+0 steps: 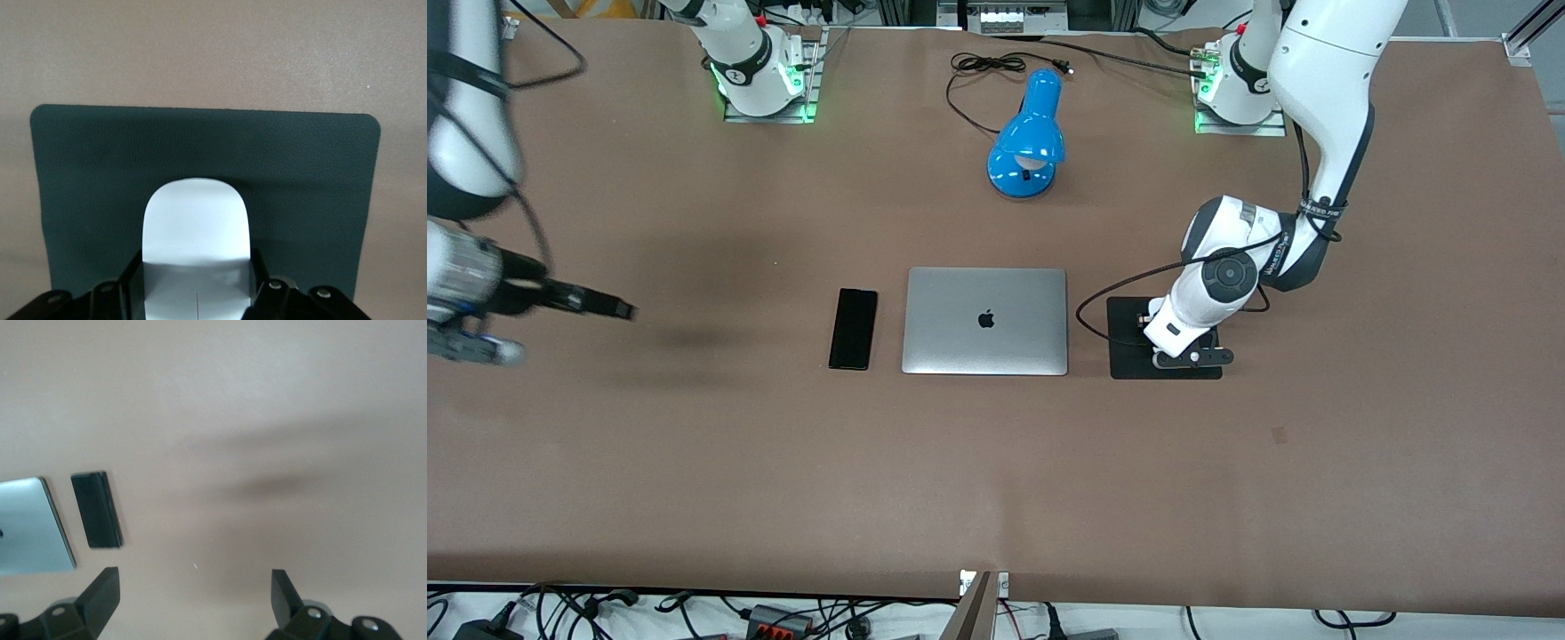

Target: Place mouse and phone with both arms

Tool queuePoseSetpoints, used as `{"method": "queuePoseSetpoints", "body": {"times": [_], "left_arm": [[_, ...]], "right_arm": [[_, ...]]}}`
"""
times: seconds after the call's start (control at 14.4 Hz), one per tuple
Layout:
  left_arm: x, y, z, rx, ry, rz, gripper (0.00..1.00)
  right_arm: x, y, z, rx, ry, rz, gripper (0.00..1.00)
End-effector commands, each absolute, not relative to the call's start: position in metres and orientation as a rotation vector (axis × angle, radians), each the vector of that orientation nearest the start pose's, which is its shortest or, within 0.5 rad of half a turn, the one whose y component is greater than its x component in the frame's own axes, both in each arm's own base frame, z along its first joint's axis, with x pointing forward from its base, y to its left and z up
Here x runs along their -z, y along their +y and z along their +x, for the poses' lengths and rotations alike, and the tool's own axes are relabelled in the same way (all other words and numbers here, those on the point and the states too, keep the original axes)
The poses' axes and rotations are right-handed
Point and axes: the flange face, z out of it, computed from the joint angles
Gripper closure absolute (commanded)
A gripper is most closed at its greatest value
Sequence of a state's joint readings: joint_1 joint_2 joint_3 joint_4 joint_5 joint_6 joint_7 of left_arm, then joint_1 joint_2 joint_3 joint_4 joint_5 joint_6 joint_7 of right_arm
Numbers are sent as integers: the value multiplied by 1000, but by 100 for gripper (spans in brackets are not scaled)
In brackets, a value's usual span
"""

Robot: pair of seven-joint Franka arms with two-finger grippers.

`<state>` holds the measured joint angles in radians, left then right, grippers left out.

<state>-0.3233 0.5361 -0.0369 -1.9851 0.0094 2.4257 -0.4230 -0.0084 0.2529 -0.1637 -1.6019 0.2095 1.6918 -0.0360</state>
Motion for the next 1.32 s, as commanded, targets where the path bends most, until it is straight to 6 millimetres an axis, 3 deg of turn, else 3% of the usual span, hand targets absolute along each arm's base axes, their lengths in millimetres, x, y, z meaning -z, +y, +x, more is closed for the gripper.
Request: {"method": "queuePoseSetpoints", "body": {"times": [0.0,0.21,0.35,0.49,0.62,0.9,1.11,1.25], "left_arm": [[-187,-210,561,-94,-78,-3106,0],[-205,-203,570,-58,-95,-3114,0],[-235,-196,577,-24,-125,-3121,0],[-263,-190,586,-82,-144,-3101,0],[-301,-192,600,-150,-151,-3076,0],[-408,-176,627,-329,-125,-3022,0],[-470,-137,634,-395,-84,-3023,0],[-514,-116,637,-373,35,-3050,0]], "right_arm": [[-502,-84,605,-193,230,-2959,0],[-531,-111,591,-50,290,-2993,0],[-545,-120,578,53,308,-2996,0],[-566,-121,560,45,305,-2987,0],[-582,-113,551,49,286,-2984,0],[-587,-112,548,62,285,-2985,0],[-588,-119,545,54,283,-3030,0],[-591,-123,546,71,300,-3059,0]]}}
